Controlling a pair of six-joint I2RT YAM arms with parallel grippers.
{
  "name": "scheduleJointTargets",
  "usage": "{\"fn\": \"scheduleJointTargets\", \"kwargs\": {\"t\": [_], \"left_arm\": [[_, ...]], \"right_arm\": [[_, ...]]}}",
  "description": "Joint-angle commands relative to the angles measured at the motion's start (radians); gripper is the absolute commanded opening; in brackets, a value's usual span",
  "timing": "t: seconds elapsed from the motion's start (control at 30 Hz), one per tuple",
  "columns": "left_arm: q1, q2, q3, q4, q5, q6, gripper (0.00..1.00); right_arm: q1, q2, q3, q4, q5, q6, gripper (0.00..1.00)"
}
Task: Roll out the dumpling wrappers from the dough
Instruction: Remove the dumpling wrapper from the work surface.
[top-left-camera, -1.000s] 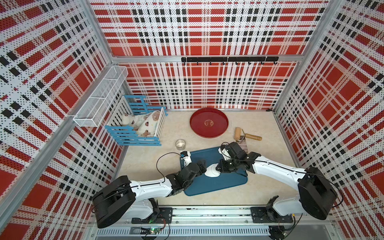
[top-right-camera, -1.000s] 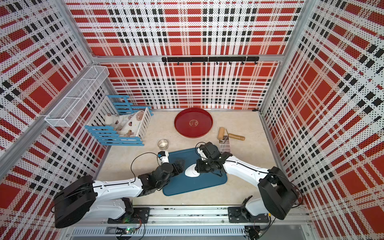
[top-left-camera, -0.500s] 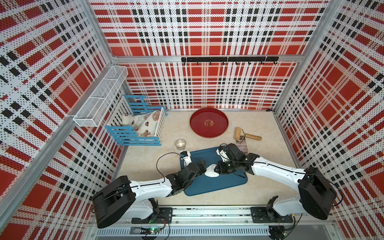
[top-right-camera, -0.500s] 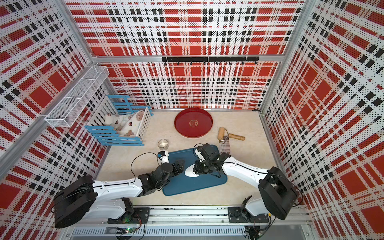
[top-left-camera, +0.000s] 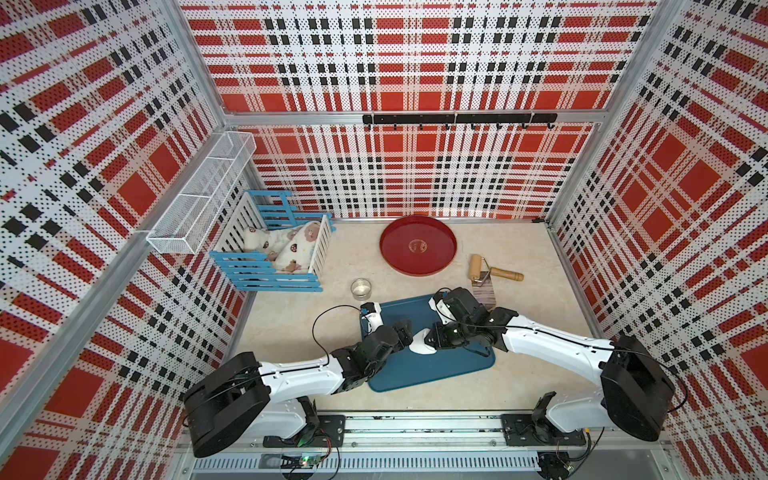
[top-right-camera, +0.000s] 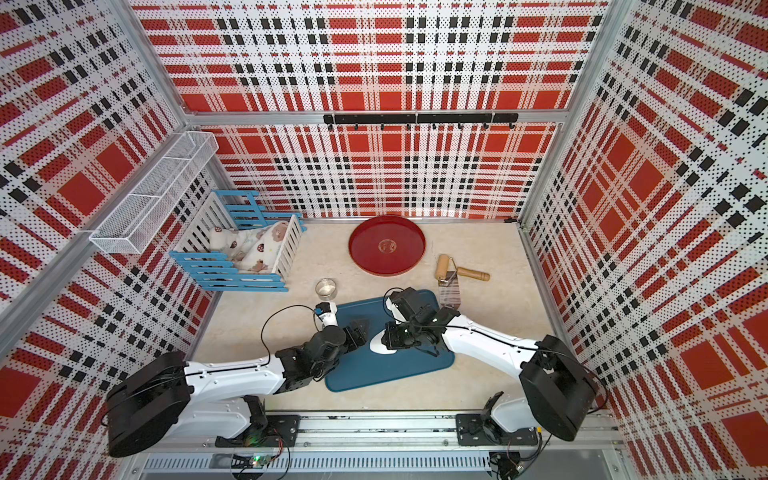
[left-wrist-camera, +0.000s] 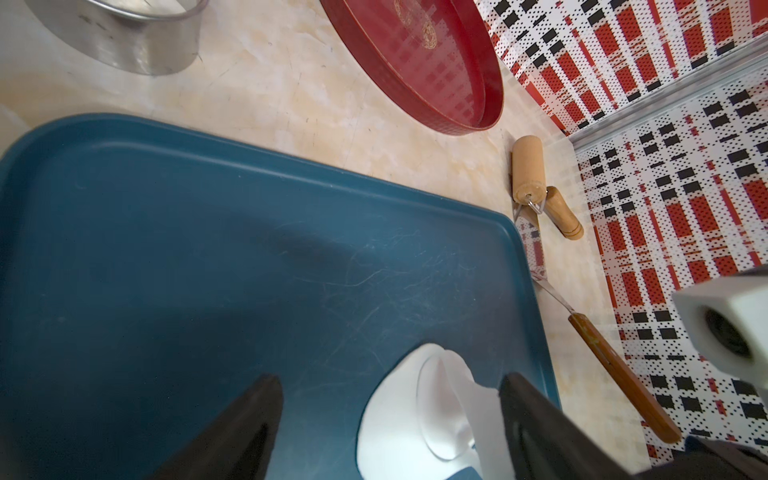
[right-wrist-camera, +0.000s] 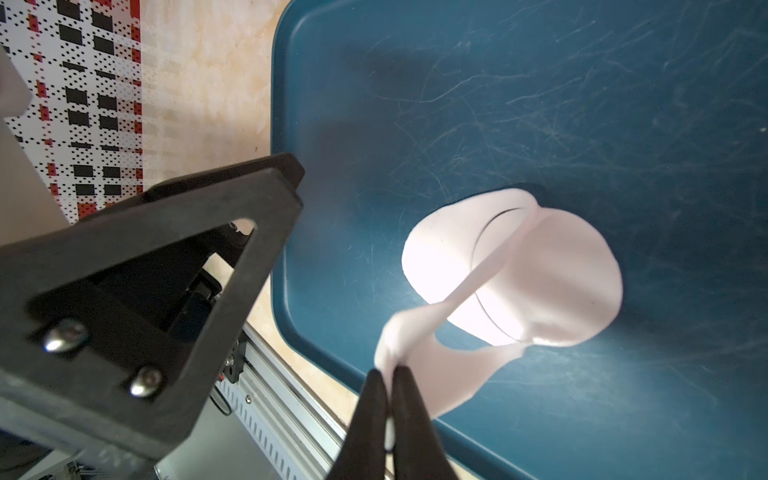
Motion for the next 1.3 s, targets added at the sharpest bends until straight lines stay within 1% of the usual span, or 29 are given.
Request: {"fn": "scheduleJointTargets", "kwargs": {"t": [0.0, 0.9, 1.27], "left_arm": [[0.005, -0.029, -0.018, -0.002, -0.028, 0.003, 0.87], [0.078, -0.244, -0.099, -0.105, -0.057, 0.018, 0.87], [0.098, -0.359, -0.141, -0.149, -0.066, 0.019, 0.87]], "right_arm": [[0.015, -0.023, 0.035, 0.008, 0.01, 0.01, 0.09], [0.087, 0.024, 0.14, -0.026, 0.039, 0.024, 0.09], [0.127, 0.061, 0.191, -0.038, 0.056, 0.033, 0.09]]}}
